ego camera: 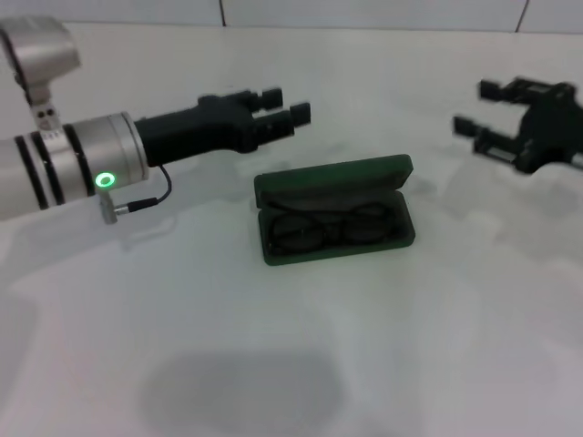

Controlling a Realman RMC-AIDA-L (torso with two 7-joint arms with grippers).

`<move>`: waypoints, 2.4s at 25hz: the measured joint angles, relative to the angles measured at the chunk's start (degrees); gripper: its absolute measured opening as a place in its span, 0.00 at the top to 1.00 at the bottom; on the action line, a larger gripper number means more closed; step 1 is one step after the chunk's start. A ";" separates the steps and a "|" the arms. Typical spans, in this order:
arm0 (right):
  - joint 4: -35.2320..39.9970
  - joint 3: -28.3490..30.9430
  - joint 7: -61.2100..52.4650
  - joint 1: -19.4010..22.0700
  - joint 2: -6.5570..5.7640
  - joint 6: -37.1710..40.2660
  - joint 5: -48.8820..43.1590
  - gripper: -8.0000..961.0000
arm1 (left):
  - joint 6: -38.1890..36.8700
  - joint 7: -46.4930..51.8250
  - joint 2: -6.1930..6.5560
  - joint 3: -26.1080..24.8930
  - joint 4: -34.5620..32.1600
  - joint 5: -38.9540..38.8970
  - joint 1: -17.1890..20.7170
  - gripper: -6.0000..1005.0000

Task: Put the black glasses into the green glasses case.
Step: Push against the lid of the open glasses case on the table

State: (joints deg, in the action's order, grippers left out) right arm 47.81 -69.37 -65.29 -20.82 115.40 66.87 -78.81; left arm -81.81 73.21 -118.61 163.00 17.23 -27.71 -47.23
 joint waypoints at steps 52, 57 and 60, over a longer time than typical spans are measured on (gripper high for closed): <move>5.32 -6.85 -2.52 -6.62 0.28 6.84 -21.63 0.43 | -7.58 -4.65 2.19 -0.05 -5.02 -9.53 6.02 0.38; 5.07 -10.63 -3.15 -8.24 0.21 1.95 -22.98 0.43 | -7.28 -4.65 2.02 -0.05 -4.93 -9.28 6.12 0.38; 5.36 -12.78 -3.77 -8.82 0.45 -0.55 -24.76 0.43 | -7.17 -4.65 2.00 -0.05 -4.92 -9.24 6.06 0.38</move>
State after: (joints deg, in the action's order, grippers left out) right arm 53.17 -82.15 -69.06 -29.64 115.85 66.32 -103.57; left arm -88.99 68.55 -116.60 162.95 12.30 -36.95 -41.17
